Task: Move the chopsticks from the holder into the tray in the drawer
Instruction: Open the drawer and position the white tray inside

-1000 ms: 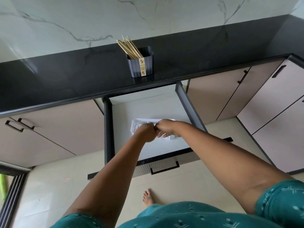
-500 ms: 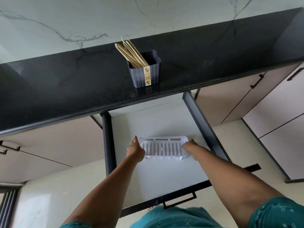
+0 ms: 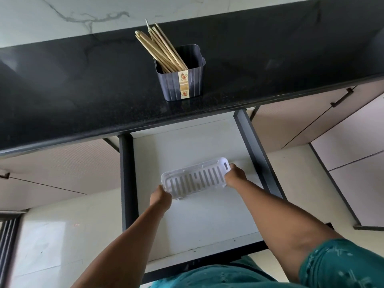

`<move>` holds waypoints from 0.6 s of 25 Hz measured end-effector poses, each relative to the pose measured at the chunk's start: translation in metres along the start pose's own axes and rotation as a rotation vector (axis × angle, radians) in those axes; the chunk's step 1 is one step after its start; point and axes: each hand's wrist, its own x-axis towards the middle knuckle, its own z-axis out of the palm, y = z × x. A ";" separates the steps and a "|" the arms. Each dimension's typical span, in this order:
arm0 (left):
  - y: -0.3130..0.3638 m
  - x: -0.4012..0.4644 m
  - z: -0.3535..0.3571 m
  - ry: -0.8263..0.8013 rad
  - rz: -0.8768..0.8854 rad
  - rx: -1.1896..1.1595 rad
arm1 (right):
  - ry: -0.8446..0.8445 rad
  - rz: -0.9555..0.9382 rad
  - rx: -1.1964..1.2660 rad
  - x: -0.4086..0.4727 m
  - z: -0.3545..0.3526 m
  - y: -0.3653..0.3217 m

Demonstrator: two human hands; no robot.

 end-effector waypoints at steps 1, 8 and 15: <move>-0.001 0.000 0.001 0.009 0.002 0.000 | -0.001 0.006 -0.044 0.002 0.000 0.000; -0.002 0.002 0.000 0.018 0.046 0.054 | -0.052 0.086 -0.019 0.005 0.002 0.005; 0.002 -0.005 -0.002 0.099 0.089 0.063 | 0.034 0.041 -0.024 -0.009 -0.010 0.005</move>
